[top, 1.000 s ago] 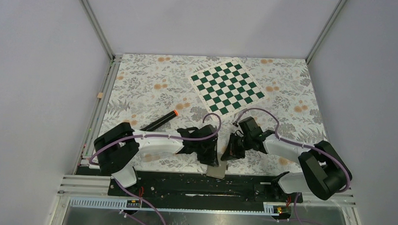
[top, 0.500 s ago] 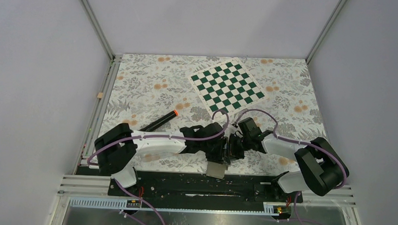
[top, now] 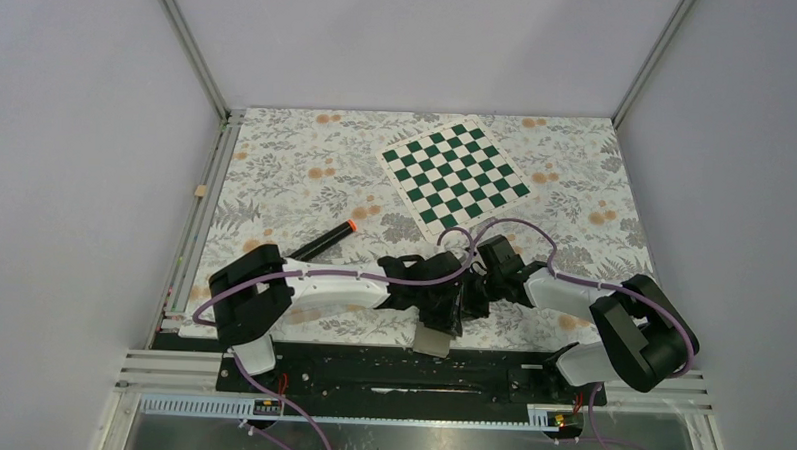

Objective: Put the credit cards into the card holder
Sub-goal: Close the card holder at the center of the board.

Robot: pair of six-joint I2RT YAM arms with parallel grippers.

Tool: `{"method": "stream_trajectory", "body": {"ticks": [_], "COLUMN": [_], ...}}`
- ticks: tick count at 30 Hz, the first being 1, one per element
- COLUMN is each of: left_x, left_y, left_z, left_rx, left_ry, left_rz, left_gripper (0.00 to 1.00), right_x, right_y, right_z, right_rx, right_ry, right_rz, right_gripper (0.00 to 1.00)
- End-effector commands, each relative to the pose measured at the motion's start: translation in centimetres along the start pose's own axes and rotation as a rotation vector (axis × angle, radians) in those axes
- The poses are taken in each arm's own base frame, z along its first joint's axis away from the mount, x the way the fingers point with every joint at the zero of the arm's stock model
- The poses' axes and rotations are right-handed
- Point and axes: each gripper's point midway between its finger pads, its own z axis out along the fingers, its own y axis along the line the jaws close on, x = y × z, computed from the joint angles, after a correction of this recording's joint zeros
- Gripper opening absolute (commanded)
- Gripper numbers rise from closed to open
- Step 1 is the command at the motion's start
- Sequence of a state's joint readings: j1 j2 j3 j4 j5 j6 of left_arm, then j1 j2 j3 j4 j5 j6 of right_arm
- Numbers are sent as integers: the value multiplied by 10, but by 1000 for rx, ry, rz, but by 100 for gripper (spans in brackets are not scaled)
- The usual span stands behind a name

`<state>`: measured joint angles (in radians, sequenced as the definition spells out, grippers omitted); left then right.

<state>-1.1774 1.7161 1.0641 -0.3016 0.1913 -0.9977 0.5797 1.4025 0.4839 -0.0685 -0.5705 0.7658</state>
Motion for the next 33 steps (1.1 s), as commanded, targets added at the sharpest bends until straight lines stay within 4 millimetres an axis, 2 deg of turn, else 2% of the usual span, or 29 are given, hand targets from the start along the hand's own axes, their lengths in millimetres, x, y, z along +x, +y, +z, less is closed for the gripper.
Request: {"method": "stream_trajectory", "body": {"ticks": [1,8,21,33], "left_x": [-14,-15,-16,-14], "left_y": [-3,6,12,34], "left_z": [1,0,-8,-14], "left_rx": [-28,-69,-80,-116], "left_ry": [-59,-77,-107,-137], "left_rz": [20,25,11,-45], "left_gripper": [19,0,0,0], "right_x": [-1,0,1,1], "right_y": [-14,-14,-16,-16], "right_z": [3,4,5,5], "right_rx": [45,40,43,41], "right_ry": [-20,-15,-11,-12], "right_rz": [5,4,5,1], "right_gripper": [0,0,0,0]}}
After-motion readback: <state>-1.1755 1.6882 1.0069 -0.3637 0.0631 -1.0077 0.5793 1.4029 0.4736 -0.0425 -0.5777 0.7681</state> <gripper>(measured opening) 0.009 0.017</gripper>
